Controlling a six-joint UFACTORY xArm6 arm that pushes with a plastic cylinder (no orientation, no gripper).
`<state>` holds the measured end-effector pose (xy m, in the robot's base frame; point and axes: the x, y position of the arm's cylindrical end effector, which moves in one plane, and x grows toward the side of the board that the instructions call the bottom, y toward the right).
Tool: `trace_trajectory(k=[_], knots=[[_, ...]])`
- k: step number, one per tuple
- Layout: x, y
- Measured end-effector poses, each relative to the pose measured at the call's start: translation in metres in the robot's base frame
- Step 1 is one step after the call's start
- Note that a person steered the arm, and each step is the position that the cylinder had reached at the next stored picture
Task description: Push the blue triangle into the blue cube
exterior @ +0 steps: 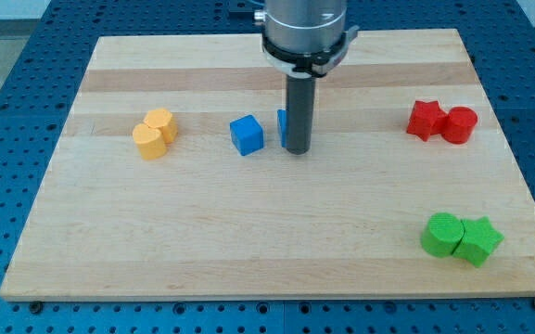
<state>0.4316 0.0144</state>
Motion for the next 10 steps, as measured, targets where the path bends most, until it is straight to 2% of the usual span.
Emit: trace_trajectory(k=[4,5,6,7,8,10], knots=[[0.016,-0.129],[0.034,-0.087],[0.069,0.007],[0.043,0.073],[0.02,0.072],[-0.019,0.033]])
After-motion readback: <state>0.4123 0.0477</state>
